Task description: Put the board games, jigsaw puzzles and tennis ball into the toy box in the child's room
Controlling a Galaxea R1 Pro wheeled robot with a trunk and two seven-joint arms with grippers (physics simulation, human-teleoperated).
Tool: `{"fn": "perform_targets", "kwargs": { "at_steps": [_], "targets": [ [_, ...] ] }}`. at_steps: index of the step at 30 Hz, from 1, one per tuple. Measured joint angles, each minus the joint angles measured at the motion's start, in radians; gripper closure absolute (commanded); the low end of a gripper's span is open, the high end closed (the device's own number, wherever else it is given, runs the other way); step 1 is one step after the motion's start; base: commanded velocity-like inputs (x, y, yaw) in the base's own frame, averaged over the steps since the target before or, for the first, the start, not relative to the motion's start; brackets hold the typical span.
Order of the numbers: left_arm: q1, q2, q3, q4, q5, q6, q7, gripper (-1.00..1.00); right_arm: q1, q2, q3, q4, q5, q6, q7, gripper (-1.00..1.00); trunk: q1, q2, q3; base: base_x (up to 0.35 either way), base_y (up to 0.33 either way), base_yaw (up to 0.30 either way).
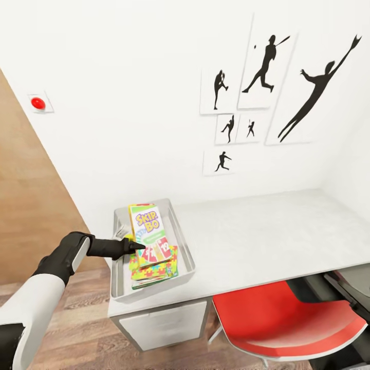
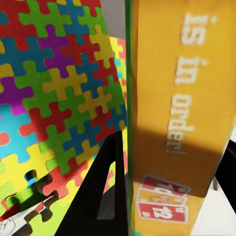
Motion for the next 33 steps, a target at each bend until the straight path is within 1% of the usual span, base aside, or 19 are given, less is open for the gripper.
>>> {"fn": "perform_targets", "kwargs": {
  "at_steps": [3, 4, 24, 27, 31, 33],
  "targets": [
    [0.000, 0.001, 0.000, 0.000, 0.000, 0.000, -0.004, 1.00, 0.000, 0.001, 0.000, 0.000, 0.000, -0.001, 0.001, -1.00, 0.000, 0.000, -0.002, 0.000, 0.000, 0.000],
    [0.000, 0.001, 0.000, 0.000, 0.000, 0.000, -0.005, -1.00, 0.000, 0.001, 0.000, 0.000, 0.000, -0.001, 0.001, -1.00, 0.000, 0.000, -0.002, 0.000, 0.000, 0.000],
    [0.000, 0.009, 0.001, -0.007, 0.004, 0.000, -0.008, -1.00, 0.000, 0.003, 0.000, 0.000, -0.001, -0.001, 0.001, -1.00, 0.000, 0.000, -0.002, 0.000, 0.000, 0.000],
    [0.000, 0.010, 0.001, -0.010, 0.005, 0.000, -0.019, -1.00, 0.001, 0.003, 0.000, 0.000, -0.001, -0.001, 0.001, -1.00, 0.000, 0.000, -0.002, 0.000, 0.000, 0.000],
    [0.001, 0.012, -0.002, -0.034, 0.006, 0.000, -0.102, -1.00, 0.001, 0.004, 0.000, 0.000, -0.001, -0.003, 0.003, -1.00, 0.000, 0.000, -0.002, 0.000, 0.000, 0.000],
    [0.007, 0.016, -0.006, -0.089, 0.006, 0.000, -0.209, -1.00, 0.000, 0.005, 0.000, 0.000, -0.001, -0.004, 0.004, -1.00, 0.000, 0.000, 0.000, 0.000, 0.000, 0.000]
  ]
}}
